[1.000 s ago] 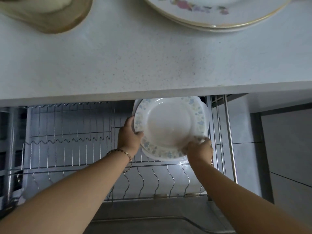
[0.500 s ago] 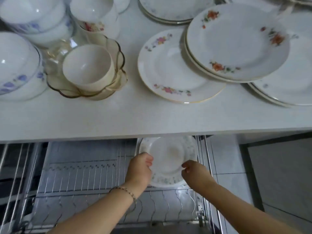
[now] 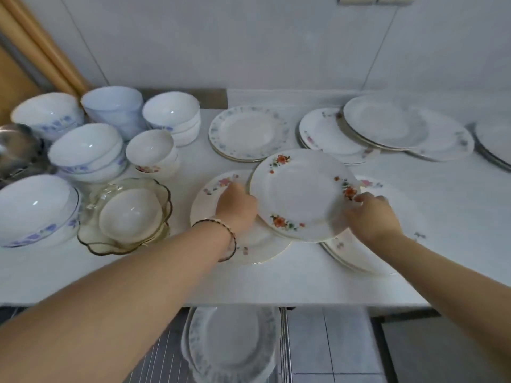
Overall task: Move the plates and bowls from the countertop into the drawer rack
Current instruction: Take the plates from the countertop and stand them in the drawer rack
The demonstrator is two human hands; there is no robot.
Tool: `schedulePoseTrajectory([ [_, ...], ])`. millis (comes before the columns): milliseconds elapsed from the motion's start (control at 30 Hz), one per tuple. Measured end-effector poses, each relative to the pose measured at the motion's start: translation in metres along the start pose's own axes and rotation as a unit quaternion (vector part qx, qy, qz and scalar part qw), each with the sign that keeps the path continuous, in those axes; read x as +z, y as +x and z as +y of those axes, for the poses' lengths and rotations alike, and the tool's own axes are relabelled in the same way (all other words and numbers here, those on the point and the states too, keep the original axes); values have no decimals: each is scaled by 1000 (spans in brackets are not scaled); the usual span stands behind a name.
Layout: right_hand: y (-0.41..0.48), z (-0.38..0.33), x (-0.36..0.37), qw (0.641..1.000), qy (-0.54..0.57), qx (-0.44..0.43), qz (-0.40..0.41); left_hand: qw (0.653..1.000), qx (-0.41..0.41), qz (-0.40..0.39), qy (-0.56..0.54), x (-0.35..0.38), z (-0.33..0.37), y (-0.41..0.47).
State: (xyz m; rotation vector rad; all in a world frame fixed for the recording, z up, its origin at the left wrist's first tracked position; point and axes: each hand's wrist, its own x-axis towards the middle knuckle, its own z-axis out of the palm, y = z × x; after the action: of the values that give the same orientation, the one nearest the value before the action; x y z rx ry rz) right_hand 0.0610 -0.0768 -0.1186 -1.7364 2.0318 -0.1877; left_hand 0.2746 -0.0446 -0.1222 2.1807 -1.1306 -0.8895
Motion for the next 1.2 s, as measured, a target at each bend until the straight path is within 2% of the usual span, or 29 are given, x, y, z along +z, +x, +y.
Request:
schedulePoseTrajectory([
  [67, 27, 8, -4, 999, 19, 36, 15, 997, -68, 1, -46, 13, 14, 17],
  [133, 48, 14, 0, 995, 72, 69, -12, 989, -116, -12, -87, 24, 22, 27],
  [233, 67, 17, 10, 958, 254, 100, -89, 984, -143, -18, -101, 34, 21, 38],
  [300, 70, 20, 13, 937, 316, 105, -102, 979, -154, -21, -133, 37, 16, 44],
  [533, 32, 34, 11, 958, 278, 16, -74, 959, -175, -41, -218, 27, -11, 4],
  [667, -27, 39, 2, 960, 260, -24, -100, 950, -168, -97, -244, -5, -37, -57],
  [767, -83, 44, 11, 963, 233, -40, -132, 950, -173, -152, -212, -28, -79, -108],
  [1000, -212, 45, 71, 948, 226, 13, -223, 943, -202, -225, -139, -61, -180, -207],
  [1200, -258, 52, 164, 938, 180, 133, -266, 921, -286, -251, -79, -55, -266, -210],
])
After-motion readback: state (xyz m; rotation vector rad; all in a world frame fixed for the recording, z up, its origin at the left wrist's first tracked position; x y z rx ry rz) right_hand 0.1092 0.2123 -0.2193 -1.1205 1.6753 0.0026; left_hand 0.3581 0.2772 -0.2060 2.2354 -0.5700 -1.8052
